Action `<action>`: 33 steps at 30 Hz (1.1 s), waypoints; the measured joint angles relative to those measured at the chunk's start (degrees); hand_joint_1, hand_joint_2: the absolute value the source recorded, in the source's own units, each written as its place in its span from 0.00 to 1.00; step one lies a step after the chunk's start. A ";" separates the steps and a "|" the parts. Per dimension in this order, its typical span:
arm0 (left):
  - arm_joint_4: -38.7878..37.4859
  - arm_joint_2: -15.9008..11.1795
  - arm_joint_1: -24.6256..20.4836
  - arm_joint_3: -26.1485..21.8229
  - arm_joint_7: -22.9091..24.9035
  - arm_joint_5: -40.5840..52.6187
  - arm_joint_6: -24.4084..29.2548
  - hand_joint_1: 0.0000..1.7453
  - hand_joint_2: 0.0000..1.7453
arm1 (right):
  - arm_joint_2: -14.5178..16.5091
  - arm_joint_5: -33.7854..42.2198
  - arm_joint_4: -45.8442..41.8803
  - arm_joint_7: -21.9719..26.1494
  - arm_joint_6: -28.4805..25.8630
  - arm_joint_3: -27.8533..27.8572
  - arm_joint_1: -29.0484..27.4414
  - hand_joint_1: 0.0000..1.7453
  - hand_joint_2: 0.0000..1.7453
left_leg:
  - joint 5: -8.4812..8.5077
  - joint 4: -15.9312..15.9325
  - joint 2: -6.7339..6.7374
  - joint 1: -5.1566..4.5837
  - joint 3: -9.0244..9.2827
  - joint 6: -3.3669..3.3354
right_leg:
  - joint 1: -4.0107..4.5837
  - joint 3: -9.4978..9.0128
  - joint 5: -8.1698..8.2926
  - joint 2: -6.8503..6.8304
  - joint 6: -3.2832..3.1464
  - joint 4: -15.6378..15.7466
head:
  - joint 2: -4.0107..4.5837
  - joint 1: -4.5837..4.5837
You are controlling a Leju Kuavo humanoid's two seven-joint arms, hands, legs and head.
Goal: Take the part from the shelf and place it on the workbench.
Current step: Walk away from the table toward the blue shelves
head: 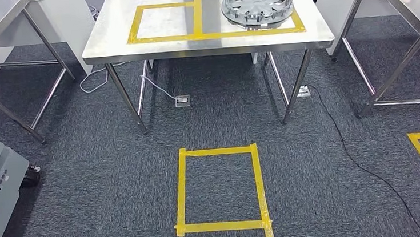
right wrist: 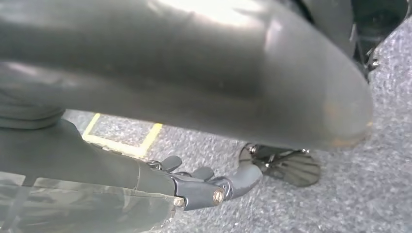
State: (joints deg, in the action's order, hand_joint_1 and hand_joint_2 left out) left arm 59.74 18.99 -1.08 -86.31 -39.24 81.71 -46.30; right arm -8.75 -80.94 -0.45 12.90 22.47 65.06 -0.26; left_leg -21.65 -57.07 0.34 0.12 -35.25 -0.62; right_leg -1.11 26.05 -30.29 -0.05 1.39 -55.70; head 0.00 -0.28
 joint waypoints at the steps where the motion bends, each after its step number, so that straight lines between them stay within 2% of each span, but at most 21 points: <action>1: -0.01 -0.05 -0.02 -0.01 0.05 0.22 0.39 0.00 0.00 | 0.00 0.00 0.01 0.07 0.02 -0.01 0.05 0.00 0.00 | -0.37 -0.28 -0.09 0.15 -0.31 0.35 | -0.06 0.38 0.34 -0.06 -0.57 0.04 | 0.00 -0.02; 3: -0.09 -0.21 -0.01 -0.01 1.23 -0.17 1.37 0.00 0.50 | -0.01 0.00 0.02 0.26 0.02 -0.04 0.11 0.00 0.00 | -4.17 -3.14 -0.22 0.42 -1.44 1.03 | -0.27 1.54 1.47 -0.23 -1.65 0.20 | 0.00 0.11; 5: -0.27 -0.42 -0.05 -0.01 3.27 -1.47 2.27 0.00 1.00 | -0.02 0.01 0.02 0.51 -0.03 -0.11 0.13 0.00 0.00 | -9.80 -9.81 -0.25 0.51 -3.18 1.53 | -0.15 3.01 2.75 -0.32 -2.06 0.13 | 0.00 0.25; 6: -0.37 -0.54 -0.07 -0.01 4.07 -2.03 2.77 0.00 1.00 | -0.02 0.03 0.02 0.69 -0.11 -0.17 0.12 0.00 0.00 | -11.27 -13.42 -0.25 0.52 -3.87 1.65 | -0.08 3.82 3.41 -0.32 -2.07 0.08 | 0.00 0.26; 7: -0.47 -0.64 -0.09 0.00 4.64 -2.49 3.26 0.00 1.00 | -0.02 0.07 0.02 0.88 -0.26 -0.23 0.11 0.00 0.25 | -11.23 -15.86 -0.25 0.52 -3.96 1.67 | 0.00 4.64 4.05 -0.32 -2.03 0.02 | 0.00 0.27; 8: -0.56 -0.73 -0.12 0.01 5.02 -2.82 3.70 0.00 1.00 | -0.01 0.11 0.02 1.04 -0.46 -0.32 0.10 0.00 0.50 | -10.00 -16.43 -0.25 0.52 -3.12 1.58 | 0.10 5.41 4.66 -0.31 -1.95 -0.04 | 0.00 0.28; 9: -0.64 -0.80 -0.16 0.02 5.35 -3.16 4.07 0.00 1.00 | -0.01 0.14 0.02 1.13 -0.63 -0.43 0.10 0.00 0.75 | -8.25 -14.79 -0.27 0.49 -1.16 1.35 | 0.20 6.02 5.23 -0.29 -1.85 -0.09 | 0.00 0.29; 10: -0.69 -0.91 -0.24 0.03 5.57 -3.45 4.32 0.00 1.00 | 0.02 0.15 0.02 1.16 -0.76 -0.55 0.13 0.00 1.00 | -6.95 -11.03 -0.31 0.40 1.87 0.97 | 0.27 6.45 5.73 -0.26 -1.71 -0.14 | -0.01 0.29; 12: -0.87 -1.16 -0.50 0.13 5.73 -3.91 4.47 0.00 1.00 | 0.14 0.15 0.00 1.14 -0.98 -0.92 0.19 0.00 1.00 | -7.27 -2.26 -0.36 0.08 7.98 0.07 | 0.44 6.90 6.59 -0.25 -1.22 -0.19 | -0.01 0.26; 13: -1.08 -1.34 -0.59 0.26 5.78 -4.31 4.52 0.00 1.00 | 0.19 0.30 -0.03 1.07 -1.16 -1.34 0.25 0.00 1.00 | -8.04 0.61 -0.36 -0.15 9.64 -0.30 | 0.44 7.02 6.97 -0.28 -0.91 -0.17 | -0.01 0.24; 14: -1.38 -1.54 -0.63 0.50 5.94 -4.90 4.68 0.00 1.00 | 0.23 0.69 -0.07 0.97 -1.44 -1.93 0.30 0.00 1.00 | -8.60 1.91 -0.33 -0.36 10.15 -0.59 | 0.42 7.13 7.33 -0.31 -0.54 -0.10 | -0.01 0.26; 16: -2.13 -1.89 -0.56 1.38 6.52 -6.62 5.33 0.00 1.00 | 0.27 2.24 -0.16 0.70 -2.00 -3.43 0.33 0.00 1.00 | -7.86 2.66 -0.20 -0.47 9.66 -1.27 | 0.31 7.45 7.79 -0.33 0.05 -0.13 | -0.01 0.29; 18: -2.87 -2.15 -0.54 2.78 7.31 -8.59 6.29 0.00 1.00 | 0.32 4.29 -0.27 0.34 -2.59 -4.95 0.17 0.00 1.00 | -6.53 3.32 -0.03 -0.23 8.97 -2.09 | 0.26 8.99 5.90 -0.22 -0.06 -2.99 | -0.01 0.12; 20: -3.62 -2.42 -0.52 4.54 8.18 -10.63 7.40 0.00 0.50 | 0.35 6.45 -0.44 -0.07 -3.21 -6.58 -0.20 0.00 0.50 | -5.51 3.39 0.08 -0.15 7.86 -2.45 | 0.15 12.01 1.53 -0.13 -0.48 -10.54 | -0.01 -0.09; 22: -4.30 -2.73 -0.50 6.46 9.06 -12.65 8.51 0.00 0.00 | 0.42 8.60 -0.56 -0.40 -3.77 -8.21 -0.73 0.00 0.00 | -4.82 3.15 0.18 -0.19 6.79 -2.31 | 0.04 13.61 -1.37 -0.12 -0.11 -16.68 | -0.01 -0.12; 23: -4.57 -2.89 -0.51 7.42 9.50 -13.65 9.06 0.00 0.00 | 0.45 9.58 -0.58 -0.55 -4.02 -9.00 -1.01 0.00 0.00 | -4.60 2.92 0.22 -0.17 6.34 -2.20 | -0.04 12.75 -1.49 -0.12 0.36 -16.58 | -0.01 -0.12; 24: -4.81 -3.05 -0.52 8.42 9.94 -14.65 9.60 0.00 0.00 | 0.49 10.62 -0.60 -0.73 -4.29 -9.80 -1.31 0.00 0.00 | -4.48 2.60 0.24 -0.12 5.97 -2.08 | -0.17 10.59 -0.76 -0.14 0.93 -13.86 | -0.01 -0.12; 26: -5.23 -3.43 -0.56 10.54 10.84 -16.69 10.75 0.00 0.00 | 0.58 12.75 -0.65 -1.16 -4.85 -11.43 -1.83 0.00 0.00 | -4.48 1.64 0.28 -0.14 5.42 -1.67 | -0.32 4.99 1.14 -0.11 1.56 -5.27 | -0.02 -0.13; 28: -5.65 -3.90 -0.61 12.81 11.69 -18.78 11.89 0.00 0.00 | 0.73 14.98 -0.76 -1.50 -5.42 -13.06 -2.22 0.00 0.00 | -4.51 0.72 0.32 -0.32 4.95 -1.08 | -0.21 2.55 2.00 0.00 0.96 -0.65 | -0.01 -0.04; 31: -6.56 -4.56 -0.46 16.27 13.03 -21.90 13.57 0.00 0.00 | 1.03 18.21 -1.20 -2.06 -6.21 -15.45 -2.76 0.00 0.00 | -4.34 0.25 0.28 -0.21 4.45 -0.14 | -0.09 3.08 2.39 0.03 -0.38 -0.60 | -0.01 0.03; 33: -7.35 -4.99 -0.15 18.45 13.92 -23.91 14.66 0.00 0.00 | 1.25 20.30 -1.74 -2.42 -6.74 -17.08 -2.91 0.00 0.00 | -6.20 -2.11 0.11 0.01 3.26 0.48 | -0.30 3.38 2.82 -0.02 -1.14 -0.51 | -0.01 0.10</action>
State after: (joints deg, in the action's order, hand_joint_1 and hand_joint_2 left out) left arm 52.39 14.00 -1.23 -67.86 -25.33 57.80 -31.64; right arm -7.50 -60.63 -2.20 10.49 15.73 47.97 -3.17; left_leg -27.85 -59.18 0.45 0.13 -31.99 -0.14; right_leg -1.41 29.43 -27.47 -0.07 0.25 -56.21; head -0.01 -0.18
